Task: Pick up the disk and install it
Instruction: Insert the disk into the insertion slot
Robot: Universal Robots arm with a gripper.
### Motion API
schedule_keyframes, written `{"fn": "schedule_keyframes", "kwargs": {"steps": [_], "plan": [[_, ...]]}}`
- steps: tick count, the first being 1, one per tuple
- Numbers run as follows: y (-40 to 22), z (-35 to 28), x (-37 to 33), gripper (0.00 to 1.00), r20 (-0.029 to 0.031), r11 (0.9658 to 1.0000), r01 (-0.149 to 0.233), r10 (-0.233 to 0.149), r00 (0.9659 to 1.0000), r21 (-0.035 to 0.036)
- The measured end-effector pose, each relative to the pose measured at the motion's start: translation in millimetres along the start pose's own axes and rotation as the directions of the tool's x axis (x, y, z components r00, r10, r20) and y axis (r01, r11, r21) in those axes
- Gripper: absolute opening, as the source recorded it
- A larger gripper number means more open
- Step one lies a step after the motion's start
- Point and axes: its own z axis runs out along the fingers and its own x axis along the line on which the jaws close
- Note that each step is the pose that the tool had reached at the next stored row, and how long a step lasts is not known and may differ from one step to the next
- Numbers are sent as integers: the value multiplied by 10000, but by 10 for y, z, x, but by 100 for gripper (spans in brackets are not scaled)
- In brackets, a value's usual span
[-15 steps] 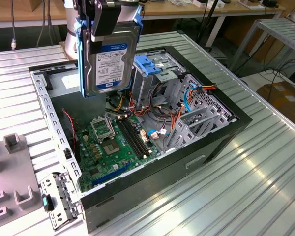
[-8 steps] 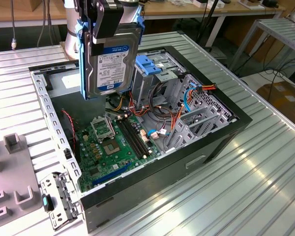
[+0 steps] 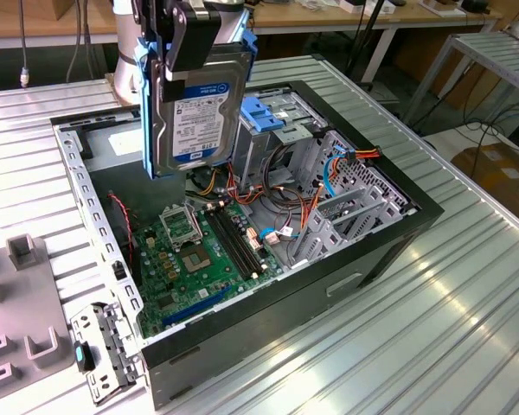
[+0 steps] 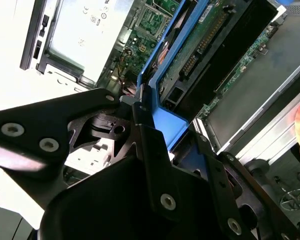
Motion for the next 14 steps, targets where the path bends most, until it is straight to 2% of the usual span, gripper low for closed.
{"fn": "schedule_keyframes", "kwargs": {"steps": [8,14], "plan": [[-1,0,71,37,0,10000,0,0,10000,0],[-2,0,86,37,-1,10000,0,0,10000,0]]}}
